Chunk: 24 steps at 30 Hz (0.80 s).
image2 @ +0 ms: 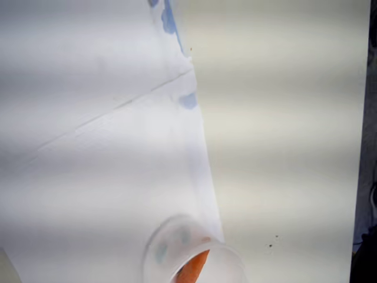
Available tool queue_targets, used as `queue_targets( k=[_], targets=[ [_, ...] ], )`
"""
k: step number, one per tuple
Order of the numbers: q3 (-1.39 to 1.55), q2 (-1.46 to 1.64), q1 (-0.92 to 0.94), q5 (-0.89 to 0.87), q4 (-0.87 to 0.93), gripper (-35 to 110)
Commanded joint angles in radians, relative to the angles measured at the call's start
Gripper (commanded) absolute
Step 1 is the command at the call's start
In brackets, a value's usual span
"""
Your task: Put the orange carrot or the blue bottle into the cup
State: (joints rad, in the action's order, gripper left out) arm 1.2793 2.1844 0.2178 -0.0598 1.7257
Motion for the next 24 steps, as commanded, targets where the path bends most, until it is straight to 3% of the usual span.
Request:
queue_targets(
  k=[1, 6, 24],
  targets=[
    [0.08, 0.176, -0.044, -0.025, 0.003, 10],
    [0.285, 0.348, -0.101, -0.025, -0.054, 10],
    [1.359, 0.973, -0.123, -0.008, -0.724, 10]
  ],
)
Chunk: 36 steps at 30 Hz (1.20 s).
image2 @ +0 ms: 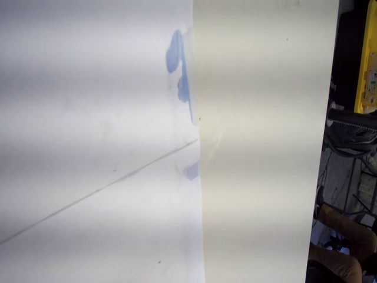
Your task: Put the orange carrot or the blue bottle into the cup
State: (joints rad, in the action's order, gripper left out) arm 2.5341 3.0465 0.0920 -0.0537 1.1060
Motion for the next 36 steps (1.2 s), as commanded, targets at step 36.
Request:
queue_targets(
  k=[36],
  targets=[
    [0.637, 0.295, -0.112, -0.018, -0.368, 9]
  ],
)
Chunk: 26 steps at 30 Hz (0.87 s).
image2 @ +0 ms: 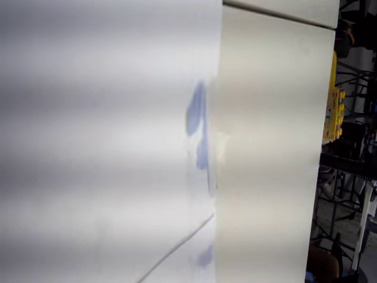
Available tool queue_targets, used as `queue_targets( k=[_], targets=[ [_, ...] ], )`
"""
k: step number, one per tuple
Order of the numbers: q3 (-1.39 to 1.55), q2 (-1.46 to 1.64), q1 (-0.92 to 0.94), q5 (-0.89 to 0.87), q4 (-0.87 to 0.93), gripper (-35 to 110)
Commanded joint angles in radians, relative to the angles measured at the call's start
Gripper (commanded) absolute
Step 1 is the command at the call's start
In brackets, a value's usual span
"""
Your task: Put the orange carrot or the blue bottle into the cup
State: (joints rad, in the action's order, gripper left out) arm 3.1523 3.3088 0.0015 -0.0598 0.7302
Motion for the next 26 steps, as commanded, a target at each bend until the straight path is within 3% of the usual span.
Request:
queue_targets(
  k=[1, 7, 26],
  targets=[
    [0.018, 0.034, -0.028, -0.011, 0.032, 10],
    [0.017, 0.049, -0.028, -0.014, 0.126, 10],
    [0.017, 0.049, -0.015, -0.021, 0.127, 10]
  ],
)
